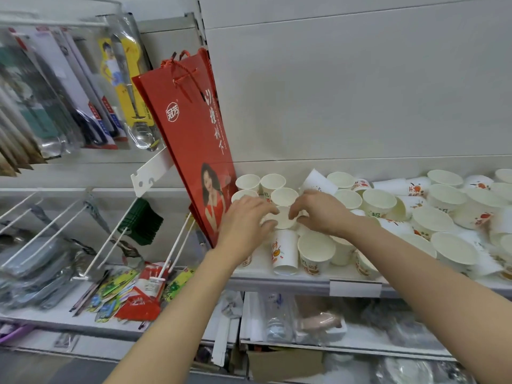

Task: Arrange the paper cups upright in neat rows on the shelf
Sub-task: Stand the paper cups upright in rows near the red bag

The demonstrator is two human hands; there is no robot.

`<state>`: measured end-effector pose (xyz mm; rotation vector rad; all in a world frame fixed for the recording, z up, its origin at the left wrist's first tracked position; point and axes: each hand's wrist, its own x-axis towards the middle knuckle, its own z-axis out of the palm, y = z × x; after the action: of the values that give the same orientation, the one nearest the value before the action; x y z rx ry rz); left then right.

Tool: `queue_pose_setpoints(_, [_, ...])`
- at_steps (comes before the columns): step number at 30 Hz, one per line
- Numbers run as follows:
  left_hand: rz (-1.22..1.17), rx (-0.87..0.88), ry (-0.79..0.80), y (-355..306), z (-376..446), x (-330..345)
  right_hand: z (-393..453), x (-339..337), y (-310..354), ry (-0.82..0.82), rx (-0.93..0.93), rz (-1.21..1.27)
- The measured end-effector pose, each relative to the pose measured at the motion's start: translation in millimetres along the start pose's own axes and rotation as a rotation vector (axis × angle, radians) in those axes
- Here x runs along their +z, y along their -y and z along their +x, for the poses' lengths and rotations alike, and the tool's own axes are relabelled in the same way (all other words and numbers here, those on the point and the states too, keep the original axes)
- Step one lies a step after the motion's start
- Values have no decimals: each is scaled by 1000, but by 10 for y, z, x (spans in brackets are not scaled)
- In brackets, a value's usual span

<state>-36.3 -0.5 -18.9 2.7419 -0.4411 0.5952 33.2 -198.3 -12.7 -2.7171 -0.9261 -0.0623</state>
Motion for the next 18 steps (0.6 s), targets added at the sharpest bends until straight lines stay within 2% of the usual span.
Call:
queue_pose_setpoints(1, [42, 12, 105, -88, 119, 11, -32, -39, -40, -28, -3, -4])
queue_pose_setpoints(3, [104, 11, 198, -218, 226, 58, -101, -108, -163, -97, 15, -27])
queue_pose_setpoints(6, [78, -65, 141, -297, 143, 110, -109, -172, -430, -231, 108, -38])
queue_pose_setpoints(8, [83, -103, 150, -327, 67, 121, -48, -199, -562, -252, 158, -37])
queue_pose_setpoints(14, [82, -184, 404, -347, -112, 236, 225, -142, -706, -192, 97, -65])
queue_pose_setpoints(18, [120, -192, 353, -419, -190, 255, 379, -123, -768, -81, 96, -111])
